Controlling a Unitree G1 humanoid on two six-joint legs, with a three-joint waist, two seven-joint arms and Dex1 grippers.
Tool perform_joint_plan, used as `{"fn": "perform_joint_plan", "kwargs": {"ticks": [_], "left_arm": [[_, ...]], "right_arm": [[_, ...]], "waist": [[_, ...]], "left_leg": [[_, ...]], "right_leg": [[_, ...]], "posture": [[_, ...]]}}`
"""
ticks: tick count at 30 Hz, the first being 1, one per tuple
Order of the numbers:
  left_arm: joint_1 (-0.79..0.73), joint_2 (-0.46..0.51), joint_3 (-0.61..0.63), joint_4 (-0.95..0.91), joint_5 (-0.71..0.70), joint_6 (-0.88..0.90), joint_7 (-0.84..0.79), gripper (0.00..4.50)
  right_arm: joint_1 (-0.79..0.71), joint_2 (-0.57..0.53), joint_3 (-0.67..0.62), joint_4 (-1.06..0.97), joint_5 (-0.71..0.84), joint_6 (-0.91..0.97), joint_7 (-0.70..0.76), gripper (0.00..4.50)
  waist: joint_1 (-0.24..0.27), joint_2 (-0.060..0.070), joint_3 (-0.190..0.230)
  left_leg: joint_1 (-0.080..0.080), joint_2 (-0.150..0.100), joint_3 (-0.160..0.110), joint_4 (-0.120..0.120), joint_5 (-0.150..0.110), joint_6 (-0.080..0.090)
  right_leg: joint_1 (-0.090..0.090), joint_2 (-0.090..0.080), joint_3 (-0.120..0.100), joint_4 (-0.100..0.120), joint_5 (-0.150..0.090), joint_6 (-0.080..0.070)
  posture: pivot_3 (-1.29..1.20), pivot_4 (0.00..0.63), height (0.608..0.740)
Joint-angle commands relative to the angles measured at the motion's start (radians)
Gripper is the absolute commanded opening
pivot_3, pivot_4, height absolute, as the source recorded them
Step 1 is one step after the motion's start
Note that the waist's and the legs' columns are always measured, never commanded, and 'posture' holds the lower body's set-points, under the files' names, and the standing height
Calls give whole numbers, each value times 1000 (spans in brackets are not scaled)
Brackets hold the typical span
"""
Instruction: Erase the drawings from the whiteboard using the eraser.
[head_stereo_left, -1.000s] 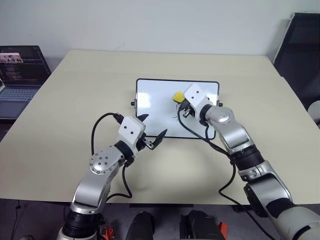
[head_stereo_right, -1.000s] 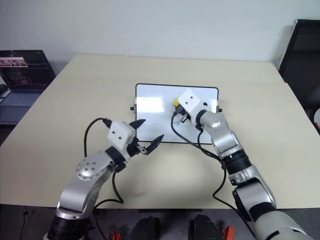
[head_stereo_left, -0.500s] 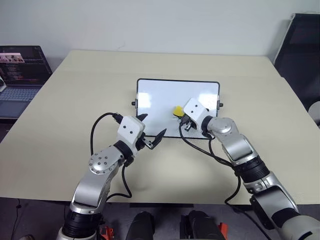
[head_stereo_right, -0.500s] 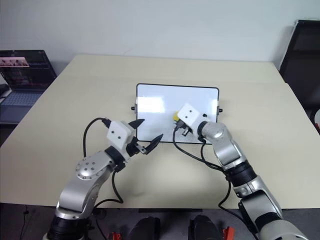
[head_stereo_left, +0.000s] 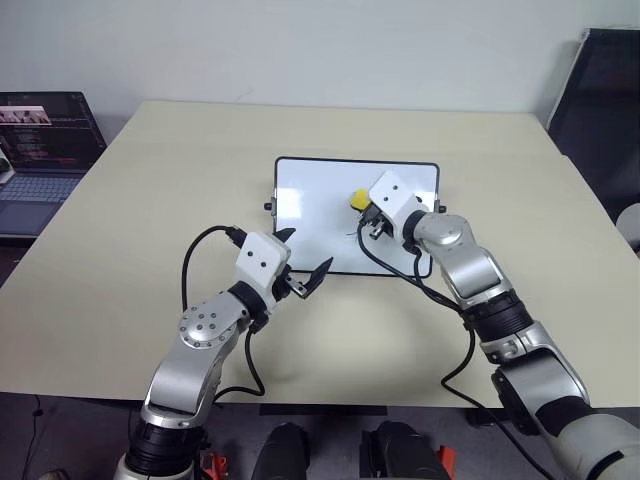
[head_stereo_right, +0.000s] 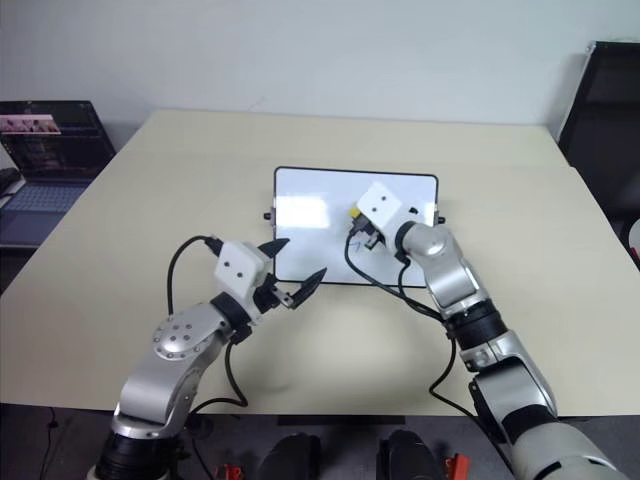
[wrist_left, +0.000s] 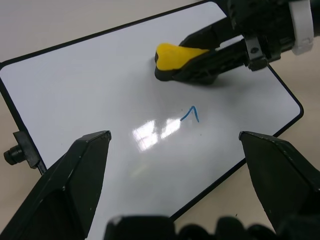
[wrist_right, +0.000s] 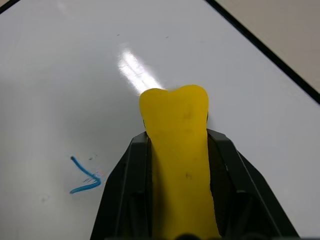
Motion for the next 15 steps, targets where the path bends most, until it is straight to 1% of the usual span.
{"fn": "perform_joint_plan", "kwargs": {"ticks": [1, 5, 10, 15], "left_arm": [[-3, -7, 2, -56, -12, -6, 1, 4500], [-2, -6, 1, -62, -12, -5, -2, 4500], [12, -3, -4, -76, -12, -9, -9, 4500], [36, 2, -1, -93, -15, -10, -13, 4500]], "right_arm": [[-12, -3, -41, 5, -8, 9, -31, 1129], [42, 10, -52, -109, 21, 102, -8, 1129], [103, -5, -69, -320, 56, 267, 28, 1129], [141, -56, -187, -582, 203, 666, 103, 1129]], "waist": [[0, 0, 0], [2, 0, 0], [2, 0, 0], [2, 0, 0]], "left_leg": [[0, 0, 0, 0, 0, 0], [0, 0, 0, 0, 0, 0], [-2, 0, 0, -1, 0, 0], [-3, 0, -1, -1, 0, 0]], "right_leg": [[0, 0, 0, 0, 0, 0], [0, 0, 0, 0, 0, 0], [-1, 0, 0, -1, 0, 0], [-2, -1, 0, -2, 0, 0]], "posture": [[0, 150, 740], [0, 150, 740], [0, 150, 740], [0, 150, 740]]}}
